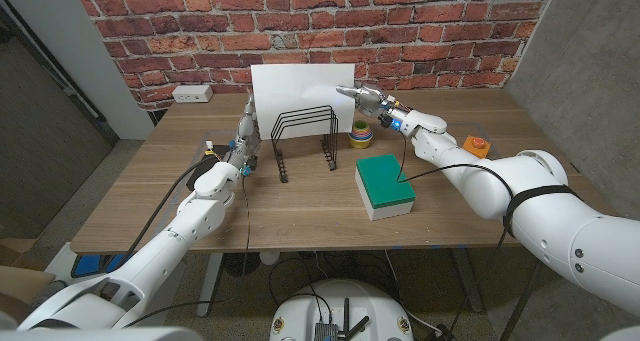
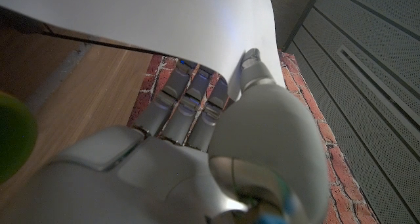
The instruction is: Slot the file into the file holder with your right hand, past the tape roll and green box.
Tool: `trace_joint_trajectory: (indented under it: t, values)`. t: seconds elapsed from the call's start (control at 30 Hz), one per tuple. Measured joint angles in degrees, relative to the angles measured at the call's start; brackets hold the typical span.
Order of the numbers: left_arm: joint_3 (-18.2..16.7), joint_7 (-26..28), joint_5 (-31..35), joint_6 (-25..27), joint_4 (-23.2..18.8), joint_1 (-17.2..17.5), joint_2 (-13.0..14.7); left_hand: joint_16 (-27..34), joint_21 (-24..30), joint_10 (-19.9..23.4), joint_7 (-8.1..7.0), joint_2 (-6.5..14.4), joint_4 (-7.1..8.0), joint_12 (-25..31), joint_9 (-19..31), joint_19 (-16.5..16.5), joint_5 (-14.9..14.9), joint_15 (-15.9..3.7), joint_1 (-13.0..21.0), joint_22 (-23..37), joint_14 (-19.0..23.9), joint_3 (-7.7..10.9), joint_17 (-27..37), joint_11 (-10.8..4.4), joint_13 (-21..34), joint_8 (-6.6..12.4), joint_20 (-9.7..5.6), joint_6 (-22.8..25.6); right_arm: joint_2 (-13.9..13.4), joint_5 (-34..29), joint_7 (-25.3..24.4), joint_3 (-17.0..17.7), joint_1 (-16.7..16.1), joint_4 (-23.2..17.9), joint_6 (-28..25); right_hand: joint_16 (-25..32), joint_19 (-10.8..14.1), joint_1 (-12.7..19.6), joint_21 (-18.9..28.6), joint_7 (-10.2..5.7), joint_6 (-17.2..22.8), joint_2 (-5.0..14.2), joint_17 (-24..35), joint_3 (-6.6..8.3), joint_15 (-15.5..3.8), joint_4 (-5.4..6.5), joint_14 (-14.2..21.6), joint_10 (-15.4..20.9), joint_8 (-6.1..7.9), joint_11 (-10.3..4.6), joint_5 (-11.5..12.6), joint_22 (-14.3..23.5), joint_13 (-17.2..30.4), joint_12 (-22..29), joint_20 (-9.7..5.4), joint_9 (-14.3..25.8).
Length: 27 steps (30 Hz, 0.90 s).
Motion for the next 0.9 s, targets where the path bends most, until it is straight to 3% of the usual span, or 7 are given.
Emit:
trace_joint_trajectory:
  t: [0.53, 0.9]
  values:
    - [0.01, 0.0, 0.01, 0.0, 0.04, -0.04, -0.01, 0.0, 0.0, 0.0, 0.0, 0.0, 0.0, 0.0, 0.0, 0.0, 0.0, 0.0, 0.0, 0.0, 0.0, 0.0, 0.0, 0.0, 0.0, 0.0, 0.0, 0.0, 0.02, -0.45, 0.81, 0.33, 0.01, 0.0, 0.09, 0.0, -0.49, -0.29, 0.0, 0.1, -0.1, -0.29, 0.53, -0.73, 0.42, -0.52, -1.49, -0.55, -0.47, 0.16, 0.01, -0.26, -0.69, -0.8, 0.07, -0.26]
    - [0.01, 0.0, 0.01, 0.0, 0.04, -0.05, 0.01, 0.0, 0.0, 0.0, 0.0, 0.0, 0.0, 0.0, 0.0, 0.0, 0.0, 0.0, 0.0, 0.0, 0.0, 0.0, 0.0, 0.0, 0.0, 0.0, 0.0, 0.0, 0.09, -0.82, 0.71, 0.01, 0.47, 0.0, -0.31, -0.38, -1.63, -3.52, -1.05, 0.25, -3.6, -3.5, 0.09, -3.02, 1.41, 0.39, -4.87, -5.9, -2.65, 0.18, 0.29, -0.53, -2.87, -4.38, 0.41, -0.74]
